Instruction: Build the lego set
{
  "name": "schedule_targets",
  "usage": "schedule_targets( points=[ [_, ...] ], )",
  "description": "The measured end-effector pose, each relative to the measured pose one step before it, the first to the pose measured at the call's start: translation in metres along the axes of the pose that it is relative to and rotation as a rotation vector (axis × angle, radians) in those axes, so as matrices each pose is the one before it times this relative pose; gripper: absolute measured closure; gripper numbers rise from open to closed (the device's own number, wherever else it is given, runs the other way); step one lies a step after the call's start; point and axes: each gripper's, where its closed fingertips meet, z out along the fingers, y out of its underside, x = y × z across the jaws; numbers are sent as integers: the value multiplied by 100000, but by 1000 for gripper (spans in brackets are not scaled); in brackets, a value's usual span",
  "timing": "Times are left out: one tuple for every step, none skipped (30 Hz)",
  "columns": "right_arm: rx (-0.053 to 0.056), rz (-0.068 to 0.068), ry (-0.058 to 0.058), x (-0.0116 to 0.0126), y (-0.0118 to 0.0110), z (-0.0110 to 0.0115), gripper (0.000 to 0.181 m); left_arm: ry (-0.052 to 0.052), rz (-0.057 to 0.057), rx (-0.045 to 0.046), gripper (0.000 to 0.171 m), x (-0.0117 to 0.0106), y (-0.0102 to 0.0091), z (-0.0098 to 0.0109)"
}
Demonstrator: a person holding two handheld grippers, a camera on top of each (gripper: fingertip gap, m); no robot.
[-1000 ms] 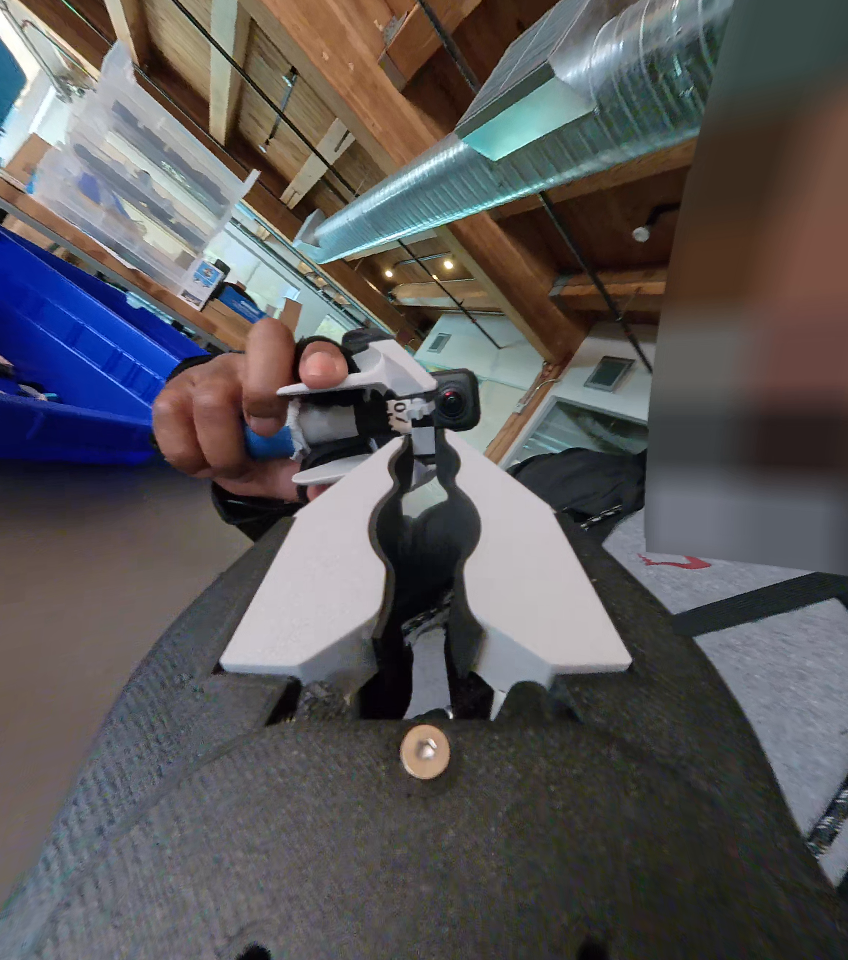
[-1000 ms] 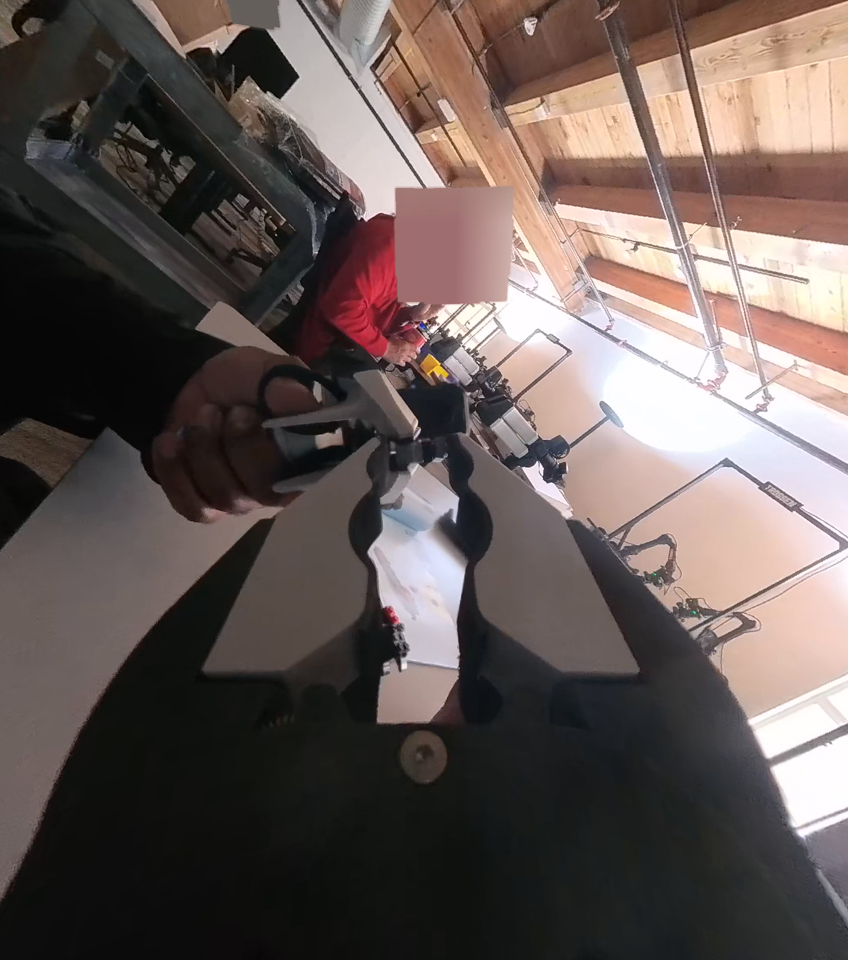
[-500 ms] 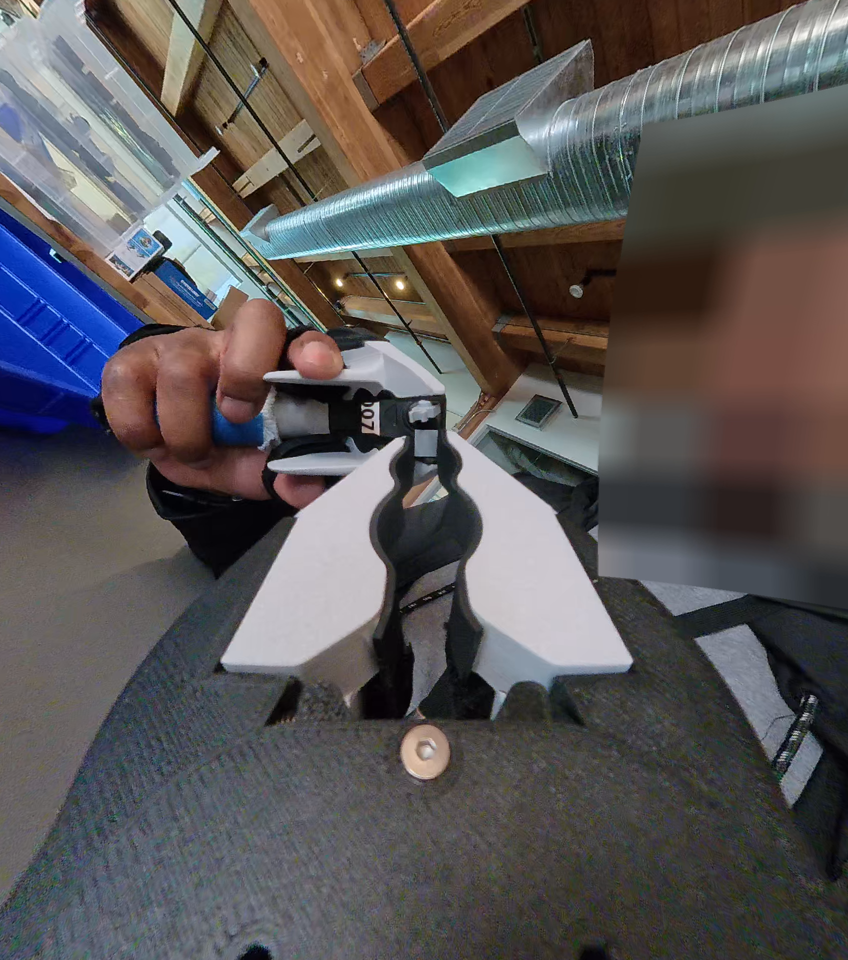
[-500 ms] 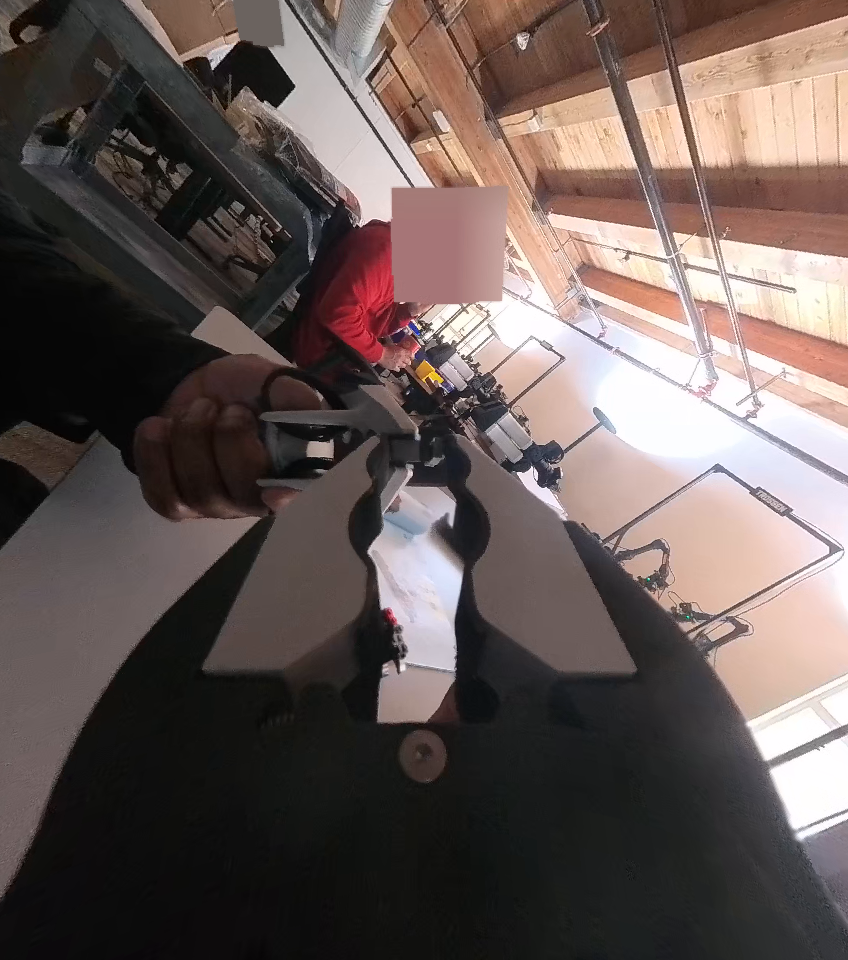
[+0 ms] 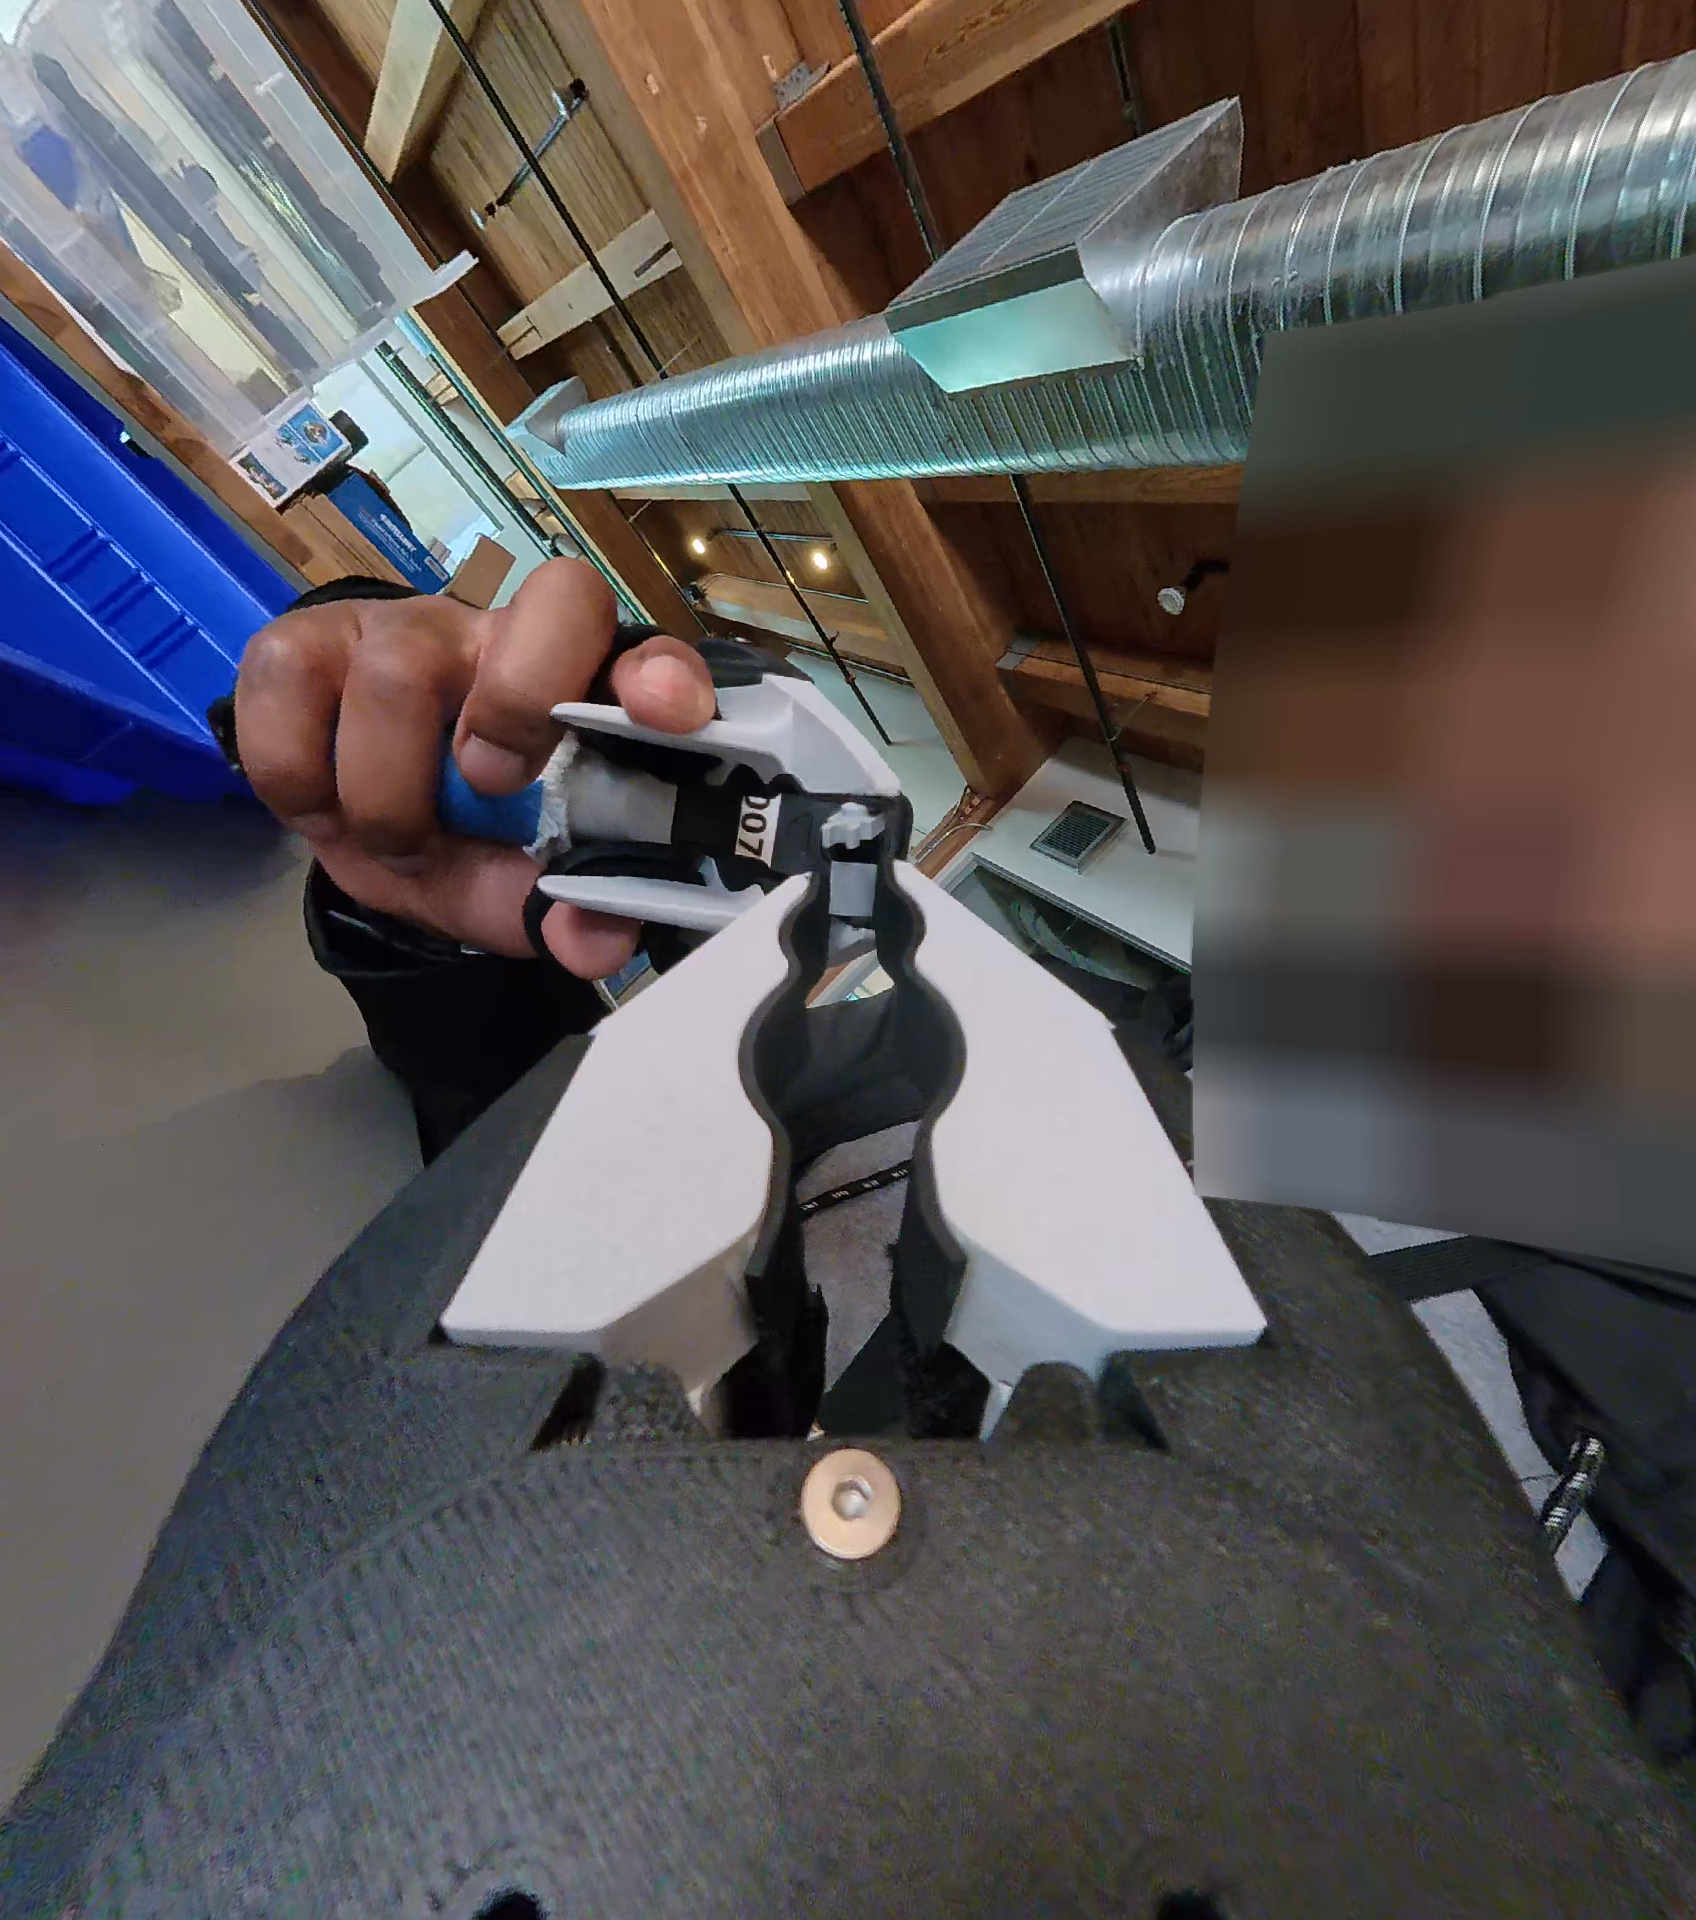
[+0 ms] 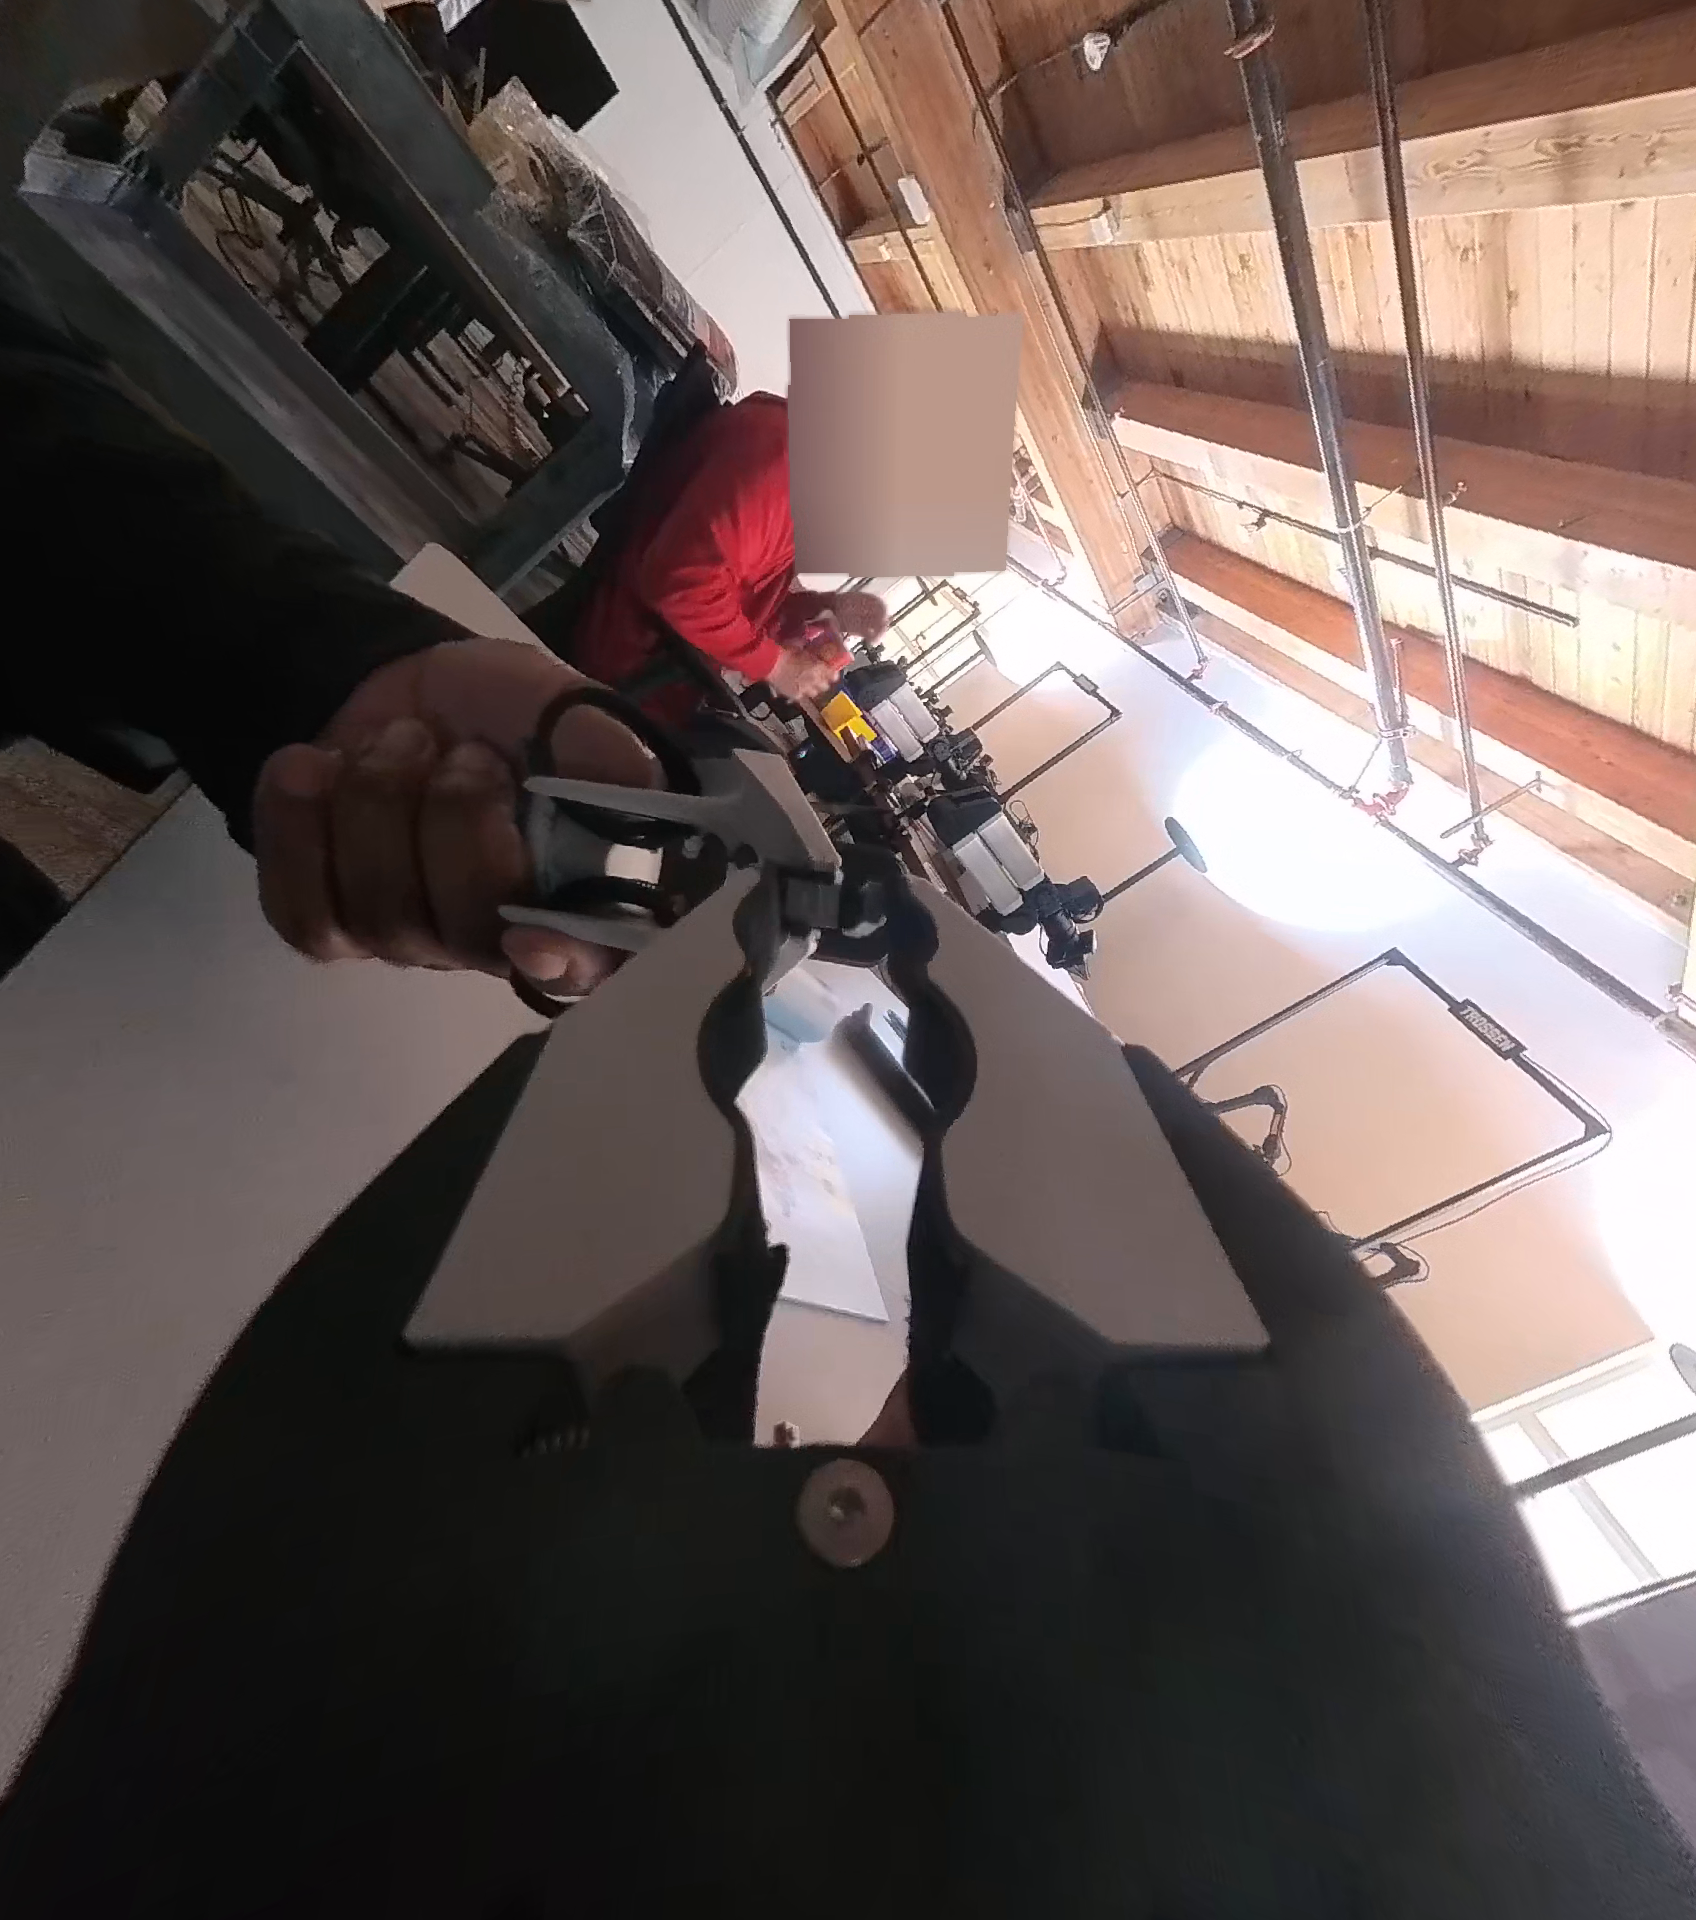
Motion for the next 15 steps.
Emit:
schedule_targets(
  points=[
    [-126, -370, 27, -2, -9, -11, 160, 131, -288, 102, 163, -7, -8, 18],
    [133, -225, 69, 16, -36, -11, 160, 381, -88, 30, 163, 41, 18, 33],
    [185, -404, 235, 10, -50, -11, 160, 509, -589, 194, 163, 38, -1, 28],
    [16, -303, 173, 13, -16, -12, 160, 271, -456, 131, 163, 13, -5, 24],
    [-48, -389, 43, -13, -9, -18, 160, 70, -297, -47, 164, -3, 29, 9],
    [-236, -683, 81, -11, 21, -14, 160, -127, -427, 40, 163, -36, 3, 0],
    [-372, -829, 67, -23, 29, -15, 160, -166, -321, 5, 164, -37, 1, -7],
    [-392, -894, -8, -12, 19, -14, 160, -16, -463, -85, 163, -28, 14, -1],
    [-441, -757, -61, -16, 29, -7, 160, -17, -369, 115, 163, -20, -10, -4],
    [-276, -651, -26, 7, -11, -2, 160, 202, -161, 39, 163, 0, 8, 14],
    [-136, -863, 160, 14, -32, -6, 160, 384, -584, 155, 163, 28, -16, 33],
    [-222, -671, 112, 25, -28, -9, 160, 86, -59, 68, 163, 19, -13, 18],
    [-179, -637, 50, 2, -15, -7, 160, -62, -60, -94, 163, 11, 13, 13],
    [-264, -579, 59, -1, -4, -4, 160, -276, -23, 30, 163, -11, -21, 8],
    [-154, -385, -25, -7, -7, -4, 160, -188, -7, -159, 163, -11, 22, 8]
  ],
)
